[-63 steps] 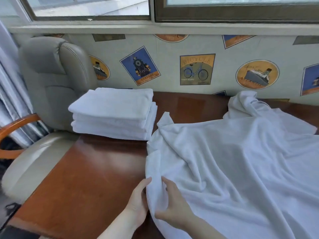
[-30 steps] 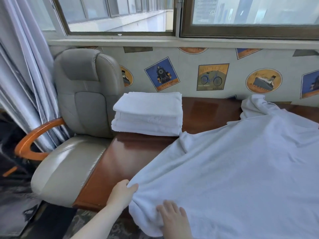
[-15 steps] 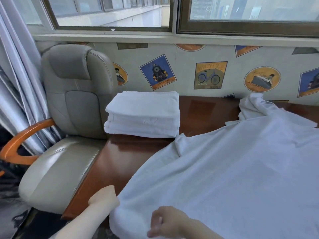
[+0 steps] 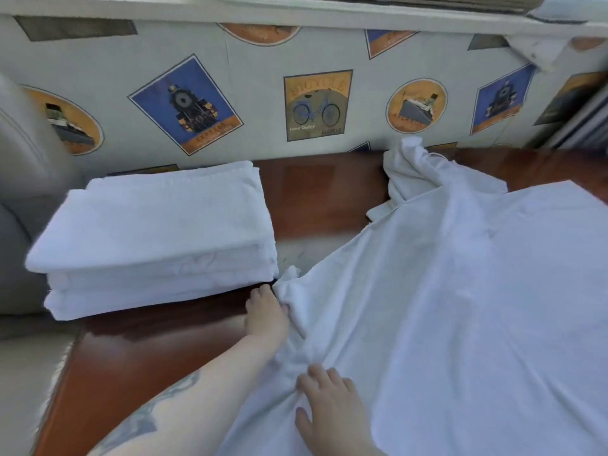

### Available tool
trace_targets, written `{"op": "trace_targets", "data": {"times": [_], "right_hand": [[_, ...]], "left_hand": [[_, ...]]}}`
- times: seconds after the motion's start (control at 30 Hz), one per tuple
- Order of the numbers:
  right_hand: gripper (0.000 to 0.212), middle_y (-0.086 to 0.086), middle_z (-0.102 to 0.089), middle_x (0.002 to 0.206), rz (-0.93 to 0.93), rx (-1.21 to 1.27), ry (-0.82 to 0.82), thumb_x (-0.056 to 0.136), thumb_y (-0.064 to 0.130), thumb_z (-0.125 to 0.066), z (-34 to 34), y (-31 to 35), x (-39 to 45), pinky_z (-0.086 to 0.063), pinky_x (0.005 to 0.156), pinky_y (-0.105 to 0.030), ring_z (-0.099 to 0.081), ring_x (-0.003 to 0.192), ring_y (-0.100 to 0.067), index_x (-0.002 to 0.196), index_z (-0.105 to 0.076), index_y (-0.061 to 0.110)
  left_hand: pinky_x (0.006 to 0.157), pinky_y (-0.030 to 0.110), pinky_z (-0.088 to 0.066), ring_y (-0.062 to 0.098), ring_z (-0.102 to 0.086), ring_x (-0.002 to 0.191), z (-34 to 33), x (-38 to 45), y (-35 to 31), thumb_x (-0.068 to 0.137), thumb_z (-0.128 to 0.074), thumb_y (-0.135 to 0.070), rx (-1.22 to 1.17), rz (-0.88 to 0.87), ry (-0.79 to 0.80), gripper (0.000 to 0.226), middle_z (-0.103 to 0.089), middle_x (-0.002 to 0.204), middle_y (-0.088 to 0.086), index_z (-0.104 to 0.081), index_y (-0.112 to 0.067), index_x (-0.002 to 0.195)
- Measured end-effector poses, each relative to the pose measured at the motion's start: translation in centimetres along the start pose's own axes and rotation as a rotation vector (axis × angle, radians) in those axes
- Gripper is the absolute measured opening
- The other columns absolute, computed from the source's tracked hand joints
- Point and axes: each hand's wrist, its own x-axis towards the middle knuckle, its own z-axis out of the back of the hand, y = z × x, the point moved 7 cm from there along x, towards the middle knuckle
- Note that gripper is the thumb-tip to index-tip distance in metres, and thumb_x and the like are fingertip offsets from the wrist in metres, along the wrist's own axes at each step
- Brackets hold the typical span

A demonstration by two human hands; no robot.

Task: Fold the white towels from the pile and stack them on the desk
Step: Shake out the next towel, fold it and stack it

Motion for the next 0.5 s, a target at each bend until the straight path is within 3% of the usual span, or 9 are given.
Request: {"op": "trace_targets", "data": {"times": [0.07, 0.13, 0.2, 0.27, 0.3, 0.33, 0.4, 0.43, 0.5], "right_hand": [[0.042, 0.013, -0.06, 0.076, -0.07, 0.059, -0.034, 0.038, 0.052, -0.076, -0.3, -0.8, 0.0, -0.046, 0.055, -0.015, -0.062, 0.067, -0.009, 0.071, -0.065, 0.03], [0.043, 0.011, -0.058, 0.099, -0.167, 0.139, 0.031, 0.067, 0.05, -0.065, -0.3, -1.7, 0.6, -0.046, 0.074, -0.024, -0.06, 0.093, -0.012, 0.105, -0.058, 0.029], [0.048, 0.013, -0.054, 0.104, -0.344, 0.354, 0.096, 0.081, 0.049, -0.052, -0.7, -3.8, 1.0, -0.041, 0.077, -0.028, -0.055, 0.095, -0.012, 0.125, -0.039, 0.034], [0.057, 0.019, -0.052, 0.101, -0.485, 0.496, 0.066, 0.082, 0.047, -0.052, -0.5, -5.3, 1.4, -0.039, 0.065, -0.02, -0.053, 0.084, -0.006, 0.133, -0.029, 0.039], [0.063, 0.021, -0.05, 0.111, -0.522, 0.525, 0.051, 0.083, 0.045, -0.054, -0.3, -5.7, 1.8, -0.037, 0.064, -0.016, -0.053, 0.087, -0.004, 0.139, -0.025, 0.039], [0.07, 0.023, -0.045, 0.125, -0.525, 0.532, 0.032, 0.085, 0.044, -0.055, 0.1, -5.7, 2.2, -0.039, 0.069, -0.015, -0.053, 0.098, -0.003, 0.145, -0.02, 0.038], [0.075, 0.02, -0.028, 0.149, -0.453, 0.486, 0.023, 0.089, 0.04, -0.055, 0.6, -4.8, 3.5, -0.04, 0.095, -0.022, -0.041, 0.129, -0.006, 0.152, -0.015, 0.036], [0.074, 0.019, -0.022, 0.155, -0.403, 0.483, 0.027, 0.09, 0.039, -0.054, 0.7, -4.0, 4.2, -0.033, 0.107, -0.025, -0.031, 0.138, -0.008, 0.153, -0.015, 0.036], [0.072, 0.017, -0.012, 0.161, -0.288, 0.534, 0.112, 0.092, 0.04, -0.054, 0.4, -1.6, 5.2, -0.019, 0.117, -0.024, -0.018, 0.145, -0.006, 0.154, -0.017, 0.038]], "left_hand": [[0.078, 0.035, -0.044, 0.031, -0.058, 0.11, -2.2, 0.3, -1.3, 0.093, -0.056, -0.037, -0.126, 0.014, 0.104, 0.044, -0.057, 0.12, 0.009, -0.038, -0.008, 0.12], [0.078, 0.033, -0.047, 0.028, -0.062, 0.104, -3.7, -0.1, -2.7, 0.089, -0.063, -0.043, -0.196, -0.011, 0.226, 0.048, -0.063, 0.109, 0.005, -0.046, -0.007, 0.116], [0.082, 0.035, -0.048, 0.028, -0.062, 0.102, -3.0, 0.0, -4.7, 0.092, -0.06, -0.037, -0.213, -0.132, 0.255, 0.035, -0.066, 0.105, 0.006, -0.06, -0.007, 0.109], [0.078, 0.036, -0.046, 0.028, -0.06, 0.096, 0.5, 1.0, -6.9, 0.094, -0.056, -0.028, -0.291, -0.24, 0.117, 0.021, -0.065, 0.097, 0.005, -0.061, -0.009, 0.101], [0.07, 0.035, -0.042, 0.027, -0.057, 0.087, 3.1, 1.4, -7.7, 0.095, -0.055, -0.025, -0.375, -0.26, 0.015, 0.013, -0.062, 0.087, 0.002, -0.058, -0.012, 0.093], [0.062, 0.034, -0.036, 0.023, -0.052, 0.076, 5.9, 1.9, -8.5, 0.094, -0.055, -0.021, -0.46, -0.27, -0.093, 0.014, -0.055, 0.076, -0.001, -0.053, -0.015, 0.081], [0.056, 0.034, -0.025, 0.019, -0.042, 0.063, 11.3, 2.9, -9.3, 0.093, -0.056, -0.018, -0.565, -0.27, -0.292, 0.03, -0.044, 0.064, -0.005, -0.041, -0.019, 0.067], [0.058, 0.033, -0.022, 0.02, -0.04, 0.063, 13.6, 3.4, -9.3, 0.092, -0.056, -0.018, -0.59, -0.256, -0.369, 0.032, -0.043, 0.063, -0.004, -0.039, -0.019, 0.065], [0.063, 0.031, -0.025, 0.026, -0.045, 0.07, 17.2, 4.6, -8.5, 0.091, -0.057, -0.019, -0.603, -0.214, -0.498, 0.025, -0.048, 0.068, 0.001, -0.044, -0.012, 0.071]]}}
